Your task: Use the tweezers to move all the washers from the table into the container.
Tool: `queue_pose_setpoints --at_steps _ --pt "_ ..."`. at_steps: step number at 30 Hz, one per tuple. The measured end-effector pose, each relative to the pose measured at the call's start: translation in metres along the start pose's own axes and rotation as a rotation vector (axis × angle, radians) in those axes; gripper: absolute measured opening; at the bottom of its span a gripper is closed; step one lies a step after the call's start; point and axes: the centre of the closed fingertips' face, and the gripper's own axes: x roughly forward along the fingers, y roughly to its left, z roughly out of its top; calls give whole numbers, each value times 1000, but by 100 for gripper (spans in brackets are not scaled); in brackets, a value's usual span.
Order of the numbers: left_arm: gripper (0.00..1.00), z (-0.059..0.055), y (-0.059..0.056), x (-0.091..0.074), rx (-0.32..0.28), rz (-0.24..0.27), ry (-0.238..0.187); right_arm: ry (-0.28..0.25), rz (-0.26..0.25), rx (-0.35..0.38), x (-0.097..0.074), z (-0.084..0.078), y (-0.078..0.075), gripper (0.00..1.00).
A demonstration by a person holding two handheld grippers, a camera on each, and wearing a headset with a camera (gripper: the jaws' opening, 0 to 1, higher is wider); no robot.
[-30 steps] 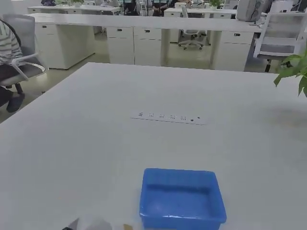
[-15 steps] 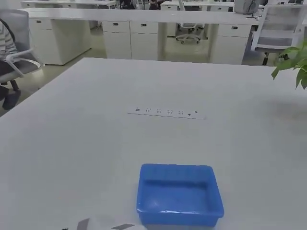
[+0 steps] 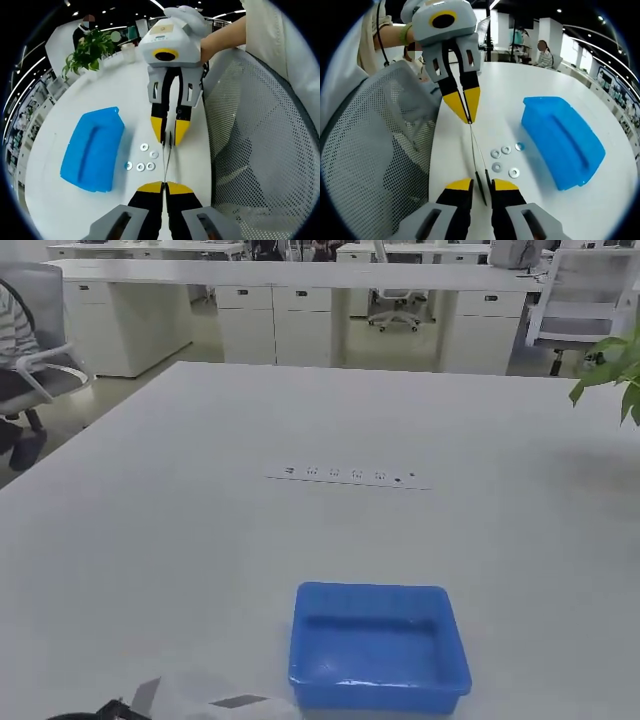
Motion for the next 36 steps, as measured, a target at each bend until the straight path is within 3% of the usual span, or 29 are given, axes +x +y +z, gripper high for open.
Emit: queue_pose_setpoints --at_steps 9,17,27,36 --pt "0 30 -1 -23 52 2 -41 -12 12 -43 1 7 4 9" --pt "0 52 -4 -31 114 -12 -63 -22 22 -78 2 12 7 7" --pt "0 56 0 -33 139 -8 -54 -39 11 -78 6 20 1 6" --pt "0 62 12 -36 164 13 -34 -77 -4 -61 9 30 -9 7"
